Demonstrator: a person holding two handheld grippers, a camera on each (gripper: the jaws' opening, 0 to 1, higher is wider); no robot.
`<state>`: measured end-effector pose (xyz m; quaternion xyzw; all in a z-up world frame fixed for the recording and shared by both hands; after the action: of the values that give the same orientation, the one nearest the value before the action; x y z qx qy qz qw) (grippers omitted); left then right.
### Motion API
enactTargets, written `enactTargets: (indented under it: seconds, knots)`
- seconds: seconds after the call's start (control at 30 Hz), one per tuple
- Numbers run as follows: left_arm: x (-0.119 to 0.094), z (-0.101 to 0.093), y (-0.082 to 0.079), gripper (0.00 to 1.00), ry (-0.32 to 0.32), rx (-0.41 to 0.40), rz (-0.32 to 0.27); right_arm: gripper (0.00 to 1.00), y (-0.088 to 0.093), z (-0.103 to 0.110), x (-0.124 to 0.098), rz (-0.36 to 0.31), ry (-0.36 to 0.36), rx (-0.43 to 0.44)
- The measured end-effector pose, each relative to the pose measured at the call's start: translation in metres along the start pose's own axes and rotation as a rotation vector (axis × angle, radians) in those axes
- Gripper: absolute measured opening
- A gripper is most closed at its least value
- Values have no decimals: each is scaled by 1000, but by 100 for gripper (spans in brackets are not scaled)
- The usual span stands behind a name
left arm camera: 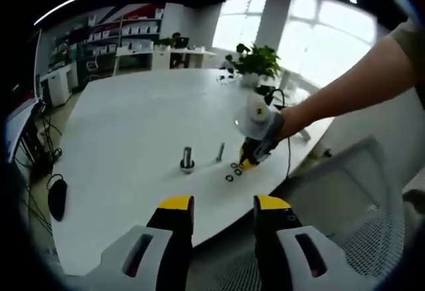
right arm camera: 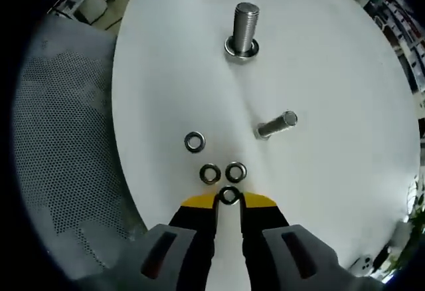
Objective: Place the washer onto the threaded stud by aligning its center hole with the stud, sliding it down to the base, and recovering from edge contact or off-axis alignment until the washer reaches the visible bottom stop.
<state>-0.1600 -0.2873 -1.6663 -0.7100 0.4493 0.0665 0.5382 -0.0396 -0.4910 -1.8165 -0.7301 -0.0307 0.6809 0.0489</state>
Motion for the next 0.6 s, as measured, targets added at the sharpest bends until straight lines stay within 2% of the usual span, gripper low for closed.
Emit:
enactTargets:
  seconds: [0.13,0.33,0.5,0.6]
  knots:
    - [0,0,-1,33,0,-1,-3,15,2,-1,-1,-15,6,46]
    - [0,1,0,33,-3,-3,-2,14,1,0,0,-17,25,61]
    - [0,1,-1,32,-4,1,-2,14,3,-2,0,-47,45,178]
    - [0,1,0,32,-4,-1,0,14,3,-1,-1,-57,54,183]
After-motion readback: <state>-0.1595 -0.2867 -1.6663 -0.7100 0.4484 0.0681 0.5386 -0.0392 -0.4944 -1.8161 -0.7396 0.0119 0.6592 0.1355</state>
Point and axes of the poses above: the point that each gripper's makers call its tool centre point, and the gripper's own axes: x roughly forward along the fingers, z roughly to its left, y roughly out of its underside, the point moved 4 cm from there along -x, roughly backward along the fingers, and after that the axes turned 15 degrees about -x, right-handed, at the moved point
